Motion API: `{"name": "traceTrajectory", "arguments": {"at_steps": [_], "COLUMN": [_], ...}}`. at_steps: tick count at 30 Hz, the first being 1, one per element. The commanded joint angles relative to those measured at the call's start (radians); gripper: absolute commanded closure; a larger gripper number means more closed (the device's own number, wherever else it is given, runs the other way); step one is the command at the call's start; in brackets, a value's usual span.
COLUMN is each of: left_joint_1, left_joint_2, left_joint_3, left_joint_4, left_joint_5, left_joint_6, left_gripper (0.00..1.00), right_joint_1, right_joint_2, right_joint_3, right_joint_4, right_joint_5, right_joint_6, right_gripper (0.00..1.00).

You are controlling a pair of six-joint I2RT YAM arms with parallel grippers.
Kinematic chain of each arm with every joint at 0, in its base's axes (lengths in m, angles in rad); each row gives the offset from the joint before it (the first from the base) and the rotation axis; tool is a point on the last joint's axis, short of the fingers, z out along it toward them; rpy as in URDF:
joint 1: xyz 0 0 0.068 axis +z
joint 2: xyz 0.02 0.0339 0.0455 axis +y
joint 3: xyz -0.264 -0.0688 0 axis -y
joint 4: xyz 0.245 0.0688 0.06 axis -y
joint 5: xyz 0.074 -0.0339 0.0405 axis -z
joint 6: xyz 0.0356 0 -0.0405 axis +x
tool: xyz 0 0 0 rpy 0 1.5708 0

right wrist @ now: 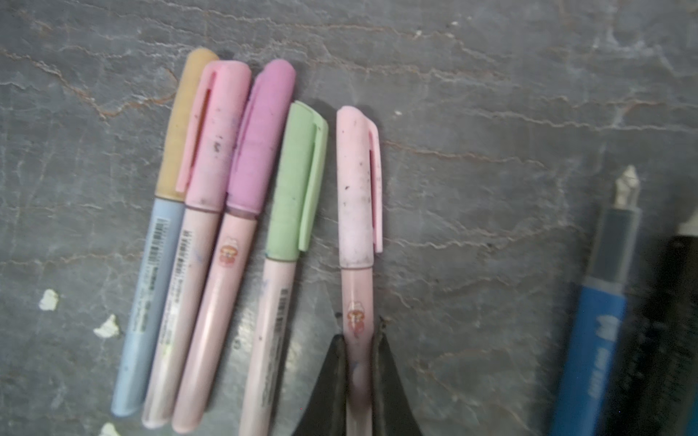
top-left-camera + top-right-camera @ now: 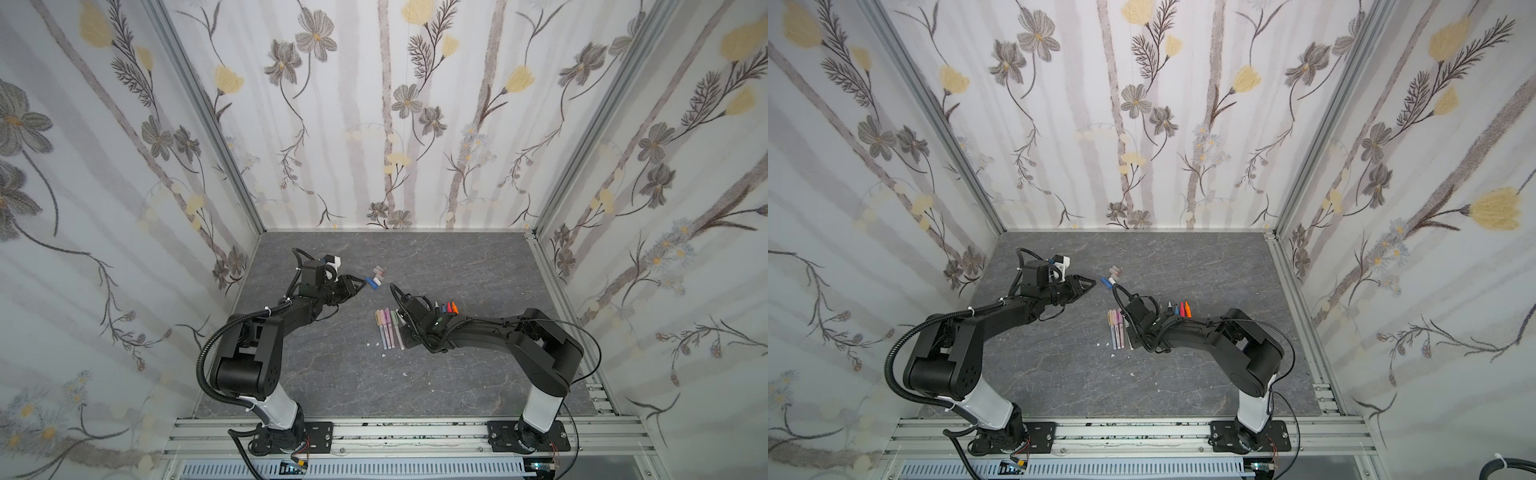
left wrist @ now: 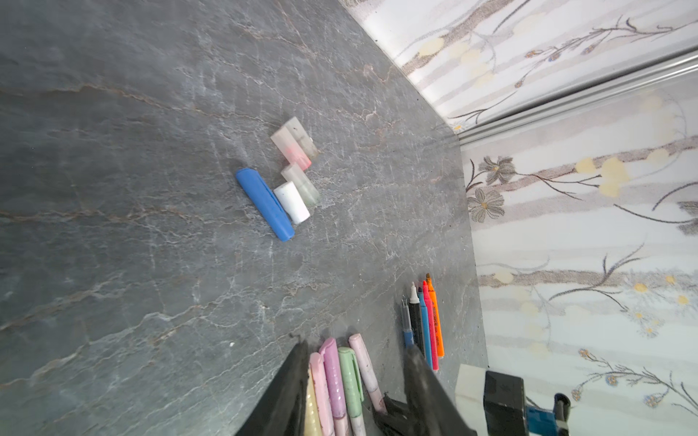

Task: Remove pen caps from pens
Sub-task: Pick up the pen from the center of the table, then open the pen cap on the pen.

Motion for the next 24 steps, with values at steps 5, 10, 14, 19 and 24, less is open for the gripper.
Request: {"name": "traceTrajectory", "arguments": {"at_steps": [5,10,14,19,24], "left_joint_1": [-0.069,-0.17,-0.233,-0.28,-0.31], "left_joint_2": [-0.009,0.015,0.057,0.116,0.159], "left_joint_3": [-0.002,-0.018,-0.008,0.022,0.059], "left_joint_4": [0.086,0.191,0.261,0.293,0.3], "left_joint_5": [0.08,0.09,0.08,0.063,0.045], "left_joint_6": [-0.076,-0.159,-0.207,-0.23,-0.238], "left_gripper": [0.58,0.57,0.57,0.56,0.56], "right_joint_1": [-0.077,-0.109,-0.113,-0.114,-0.114], "right_joint_2": [-0.171,-0.237,-0.244,-0.229,-0.221], "right_joint_3": [-0.058,-0.066,-0.059,-0.035,-0.019], "right_joint_4": [0.061,0.097,0.116,0.126,0.137], "right_joint_5": [-0.098,-0.153,-0.155,-0.164,-0.18], "right_joint_6": [-0.043,-0.036,-0.031,-0.03,-0.027], "right_gripper": [0.95,0.95,0.95,0.95,0.95]}}
